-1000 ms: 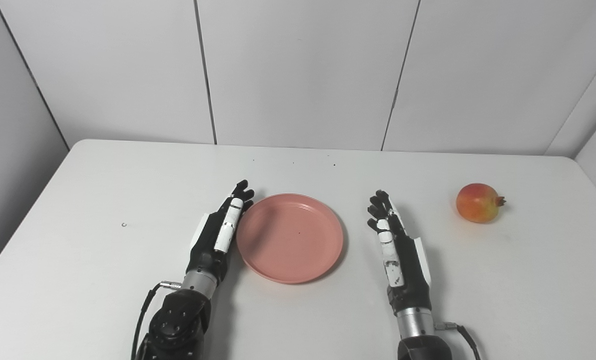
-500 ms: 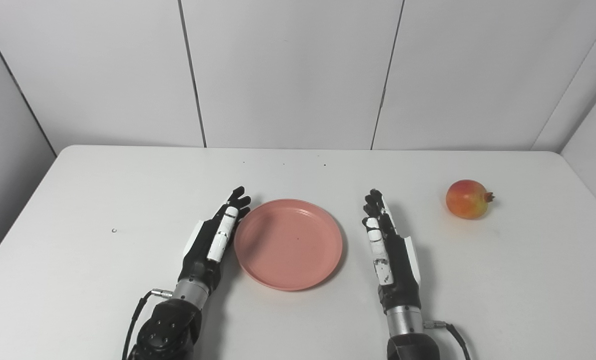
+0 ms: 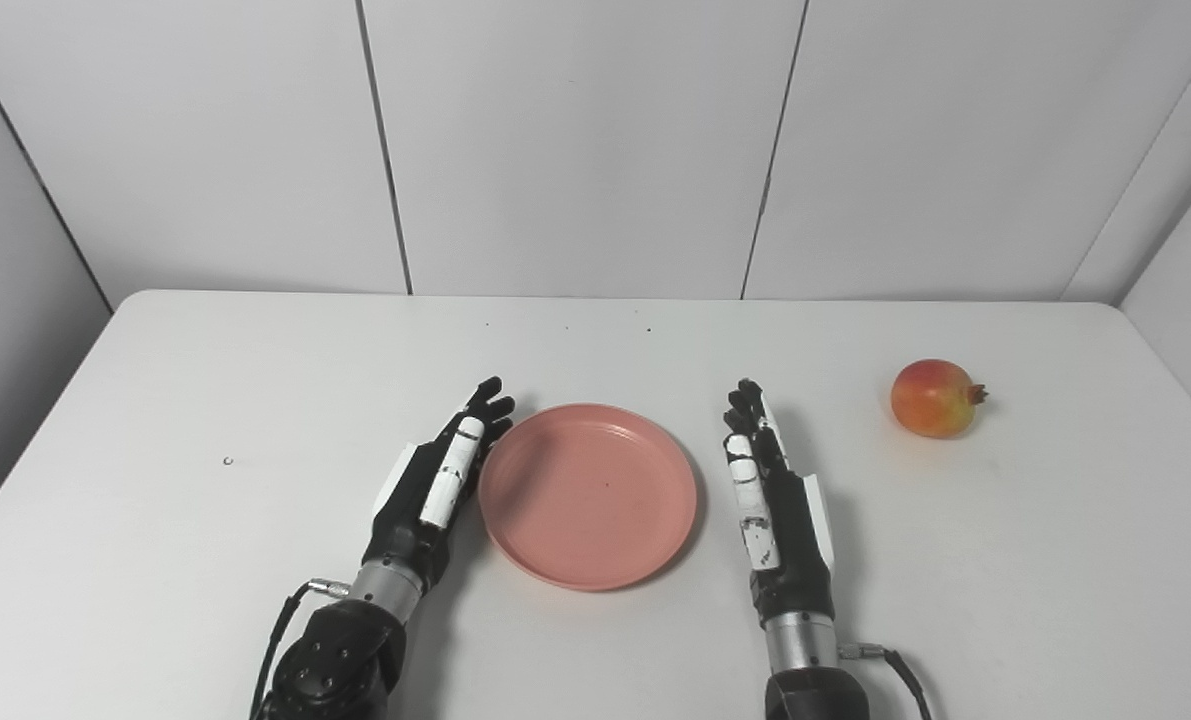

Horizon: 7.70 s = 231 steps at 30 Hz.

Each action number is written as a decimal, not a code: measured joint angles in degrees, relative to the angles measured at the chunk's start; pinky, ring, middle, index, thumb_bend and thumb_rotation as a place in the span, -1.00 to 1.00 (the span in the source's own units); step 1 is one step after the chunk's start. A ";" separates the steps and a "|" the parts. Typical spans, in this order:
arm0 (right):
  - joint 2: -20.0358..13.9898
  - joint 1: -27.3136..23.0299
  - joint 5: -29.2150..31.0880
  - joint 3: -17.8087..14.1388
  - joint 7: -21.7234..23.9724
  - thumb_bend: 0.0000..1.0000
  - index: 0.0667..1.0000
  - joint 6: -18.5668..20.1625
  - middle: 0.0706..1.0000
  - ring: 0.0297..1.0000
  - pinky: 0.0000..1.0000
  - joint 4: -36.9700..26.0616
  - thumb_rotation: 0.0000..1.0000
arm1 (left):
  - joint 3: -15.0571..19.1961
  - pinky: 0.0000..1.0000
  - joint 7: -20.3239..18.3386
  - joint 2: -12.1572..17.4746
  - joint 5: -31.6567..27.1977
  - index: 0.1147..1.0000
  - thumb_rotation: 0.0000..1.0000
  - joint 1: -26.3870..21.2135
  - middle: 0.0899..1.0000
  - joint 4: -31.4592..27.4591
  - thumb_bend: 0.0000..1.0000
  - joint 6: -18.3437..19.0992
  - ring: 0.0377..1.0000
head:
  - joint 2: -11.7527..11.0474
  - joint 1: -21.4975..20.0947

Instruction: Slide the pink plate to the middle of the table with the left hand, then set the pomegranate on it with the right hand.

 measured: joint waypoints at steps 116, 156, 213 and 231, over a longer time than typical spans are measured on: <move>-21.22 -10.45 -10.94 -16.04 -4.92 0.51 0.80 22.52 0.77 0.76 0.64 -8.01 -0.14 | 2.90 0.77 2.19 -1.38 3.04 0.77 1.00 -3.57 0.80 13.78 -0.15 -21.73 0.80 | -0.26 -1.67; -28.42 -23.10 -12.33 -6.91 -6.03 0.86 0.80 24.18 0.82 0.77 0.56 21.10 -0.28 | 2.84 0.75 2.17 -1.33 4.17 0.77 1.00 -3.64 0.78 13.68 -0.15 -20.34 0.78 | -0.35 -1.41; -22.49 -16.61 -8.51 -4.89 -6.28 0.03 -0.01 17.73 -0.11 -0.18 -0.12 0.19 -1.00 | 2.46 0.74 2.20 -1.40 4.57 0.78 1.00 -3.54 0.79 13.10 -0.17 -18.93 0.78 | 0.26 -0.79; -17.30 -15.49 -9.62 0.81 -2.21 0.03 -0.01 17.64 -0.11 -0.19 -0.17 -4.06 -1.00 | 2.24 0.75 2.21 -1.37 4.62 0.77 1.00 -3.48 0.78 13.04 -0.16 -18.93 0.79 | 0.44 -0.79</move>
